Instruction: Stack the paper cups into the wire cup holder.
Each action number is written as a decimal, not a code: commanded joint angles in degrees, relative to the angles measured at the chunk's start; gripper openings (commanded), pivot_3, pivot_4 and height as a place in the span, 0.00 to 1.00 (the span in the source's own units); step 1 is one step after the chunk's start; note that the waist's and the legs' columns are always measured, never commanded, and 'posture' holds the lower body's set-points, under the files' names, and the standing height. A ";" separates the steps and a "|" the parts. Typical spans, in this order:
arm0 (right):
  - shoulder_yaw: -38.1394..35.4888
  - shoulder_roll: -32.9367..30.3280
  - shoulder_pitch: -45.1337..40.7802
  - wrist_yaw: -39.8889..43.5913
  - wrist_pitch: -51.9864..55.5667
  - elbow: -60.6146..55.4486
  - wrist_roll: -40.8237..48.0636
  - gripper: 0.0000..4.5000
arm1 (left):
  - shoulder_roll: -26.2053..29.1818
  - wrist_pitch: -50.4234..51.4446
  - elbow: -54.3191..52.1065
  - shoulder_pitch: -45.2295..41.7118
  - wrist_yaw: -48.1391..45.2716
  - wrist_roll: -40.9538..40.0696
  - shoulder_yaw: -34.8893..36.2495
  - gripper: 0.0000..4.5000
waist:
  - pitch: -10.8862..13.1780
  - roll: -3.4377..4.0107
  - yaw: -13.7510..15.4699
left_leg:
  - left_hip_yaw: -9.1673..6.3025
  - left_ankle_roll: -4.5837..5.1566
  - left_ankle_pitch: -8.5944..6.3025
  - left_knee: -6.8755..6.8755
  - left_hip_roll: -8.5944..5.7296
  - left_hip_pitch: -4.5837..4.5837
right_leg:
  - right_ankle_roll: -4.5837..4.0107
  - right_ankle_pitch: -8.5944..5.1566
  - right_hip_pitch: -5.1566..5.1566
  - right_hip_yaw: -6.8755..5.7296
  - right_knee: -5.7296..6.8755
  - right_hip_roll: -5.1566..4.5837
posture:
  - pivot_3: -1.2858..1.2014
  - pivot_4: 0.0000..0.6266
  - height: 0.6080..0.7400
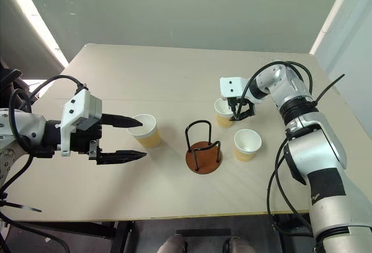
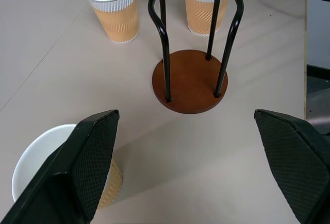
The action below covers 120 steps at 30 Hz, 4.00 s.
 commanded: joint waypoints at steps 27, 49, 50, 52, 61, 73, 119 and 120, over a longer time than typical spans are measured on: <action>-7.68 -1.86 -2.04 9.10 5.26 -14.41 8.39 0.00 | -3.68 -2.57 2.83 -0.46 -1.14 -4.18 5.41 1.00 | 0.00 0.01 -0.01 | 0.06 -0.13 0.01 0.00 0.02 -0.08 | -0.01 0.00 -0.06 0.00 -0.04 0.02 | 0.52 0.24 1.00; -2.10 -18.28 11.99 19.74 31.25 -70.33 28.71 0.00 | -6.40 -4.86 8.06 -10.02 -6.29 -2.78 -3.11 1.00 | -0.02 -0.04 -0.21 | 0.18 -0.18 0.16 0.17 0.08 0.14 | -0.04 0.28 0.08 0.15 -0.01 0.57 | 0.52 0.24 1.00; -1.66 -18.17 12.25 19.74 31.08 -70.41 28.81 0.00 | -6.13 -4.69 8.03 -10.17 -6.65 -2.88 -3.10 1.00 | -0.02 -0.04 -0.22 | 0.18 -0.17 0.17 0.17 0.08 0.15 | -0.04 0.28 0.09 0.16 -0.01 0.58 | 0.52 0.24 1.00; -0.68 -18.14 12.99 19.74 30.85 -71.07 29.35 0.00 | -5.73 -4.61 7.96 -10.26 -7.17 -2.84 -3.04 1.00 | -0.02 -0.04 -0.23 | 0.19 -0.16 0.17 0.17 0.10 0.17 | -0.05 0.31 0.09 0.17 0.00 0.61 | 0.52 0.24 1.00; 1.57 -15.48 13.52 19.74 29.21 -70.65 28.71 0.00 | -5.64 -4.36 6.95 -9.17 -6.65 -2.62 -2.80 1.00 | -0.03 -0.04 -0.34 | 0.21 -0.13 0.18 0.19 0.10 0.16 | 0.00 0.33 0.09 0.23 -0.03 0.62 | 0.52 0.24 1.00; 1.24 -10.52 11.43 16.80 28.41 -65.23 24.36 0.37 | -6.00 -4.18 6.26 -8.34 -5.06 -2.52 -2.74 1.00 | -0.03 -0.04 -0.32 | 0.19 -0.10 0.19 0.20 0.14 0.17 | -0.03 0.36 0.09 0.23 -0.03 0.62 | 0.52 0.24 1.00; -10.95 -10.11 5.76 12.83 51.30 -65.16 41.25 0.76 | -7.19 -32.03 21.51 -14.29 -1.23 44.10 -24.90 0.92 | -0.03 -0.05 -0.27 | 0.10 -0.09 0.21 0.12 0.12 0.08 | -0.14 0.36 -0.02 0.23 -0.09 0.63 | 0.52 0.24 1.00; -10.94 -10.17 5.78 12.81 51.28 -65.10 41.18 0.76 | -7.68 -32.34 22.34 -15.02 -1.52 44.12 -25.09 0.87 | -0.03 -0.05 -0.27 | 0.09 -0.09 0.21 0.13 0.12 0.08 | -0.13 0.36 -0.02 0.22 -0.09 0.63 | 0.52 0.24 1.00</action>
